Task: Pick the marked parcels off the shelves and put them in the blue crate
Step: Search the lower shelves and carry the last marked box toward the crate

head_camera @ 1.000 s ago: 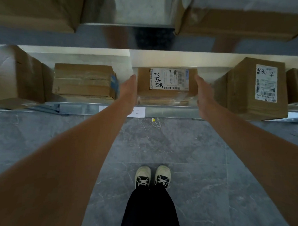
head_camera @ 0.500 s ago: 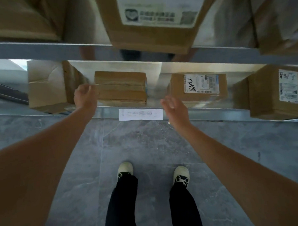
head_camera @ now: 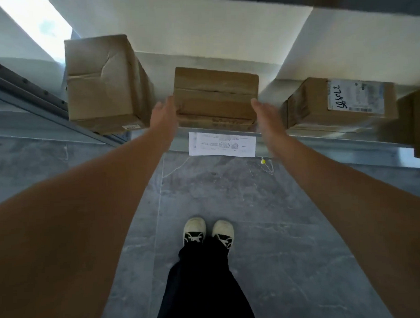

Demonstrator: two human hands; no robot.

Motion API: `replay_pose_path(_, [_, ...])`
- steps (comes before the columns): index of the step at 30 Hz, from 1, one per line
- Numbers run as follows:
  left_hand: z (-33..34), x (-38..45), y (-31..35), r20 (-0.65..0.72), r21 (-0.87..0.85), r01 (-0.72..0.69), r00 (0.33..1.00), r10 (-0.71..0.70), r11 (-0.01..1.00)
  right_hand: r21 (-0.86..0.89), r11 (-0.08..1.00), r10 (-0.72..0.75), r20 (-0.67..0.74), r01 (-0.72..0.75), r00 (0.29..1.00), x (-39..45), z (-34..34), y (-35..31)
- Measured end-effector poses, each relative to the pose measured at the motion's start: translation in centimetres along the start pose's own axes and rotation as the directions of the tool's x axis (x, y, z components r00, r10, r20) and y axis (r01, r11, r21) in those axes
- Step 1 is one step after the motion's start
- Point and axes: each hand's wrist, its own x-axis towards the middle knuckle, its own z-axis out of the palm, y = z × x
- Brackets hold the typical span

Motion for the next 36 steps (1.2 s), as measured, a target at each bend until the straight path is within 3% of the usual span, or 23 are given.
replay_pose_path(7, [2.1,1.7,-1.6,0.033,-0.101,0.008,0.999,-0.005,0.995,0.109,0.994,0.020,0.050,-0.025,0.999,1.3,1.4,0.9])
replay_pose_path(16, [0.9,1.1,-0.1,-0.032,-0.249,-0.084,0.996,0.078,0.965,0.257,0.966,0.011,-0.093,0.013,0.996,0.1,-1.1,-1.4])
replay_pose_path(19, [0.7,0.2,1.0,-0.029,-0.301,-0.127,0.992,0.124,0.945,0.401,0.916,0.066,-0.126,-0.011,0.990,0.0,-1.9,-1.4])
replay_pose_path(23, [0.4,-0.7,1.5,0.041,-0.393,-0.079,0.994,0.104,0.916,0.540,0.836,0.147,-0.045,-0.100,0.988,-0.7,-2.8,-1.0])
replay_pose_path(31, [0.9,-1.2,1.2,0.060,-0.295,-0.079,0.993,0.101,0.952,0.524,0.845,0.163,-0.058,-0.109,0.985,-1.0,-3.2,-0.7])
replay_pose_path(36, [1.0,-1.0,0.5,0.088,-0.337,-0.032,0.994,0.065,0.941,0.499,0.858,0.159,-0.035,-0.120,0.987,-1.1,-3.1,-0.3])
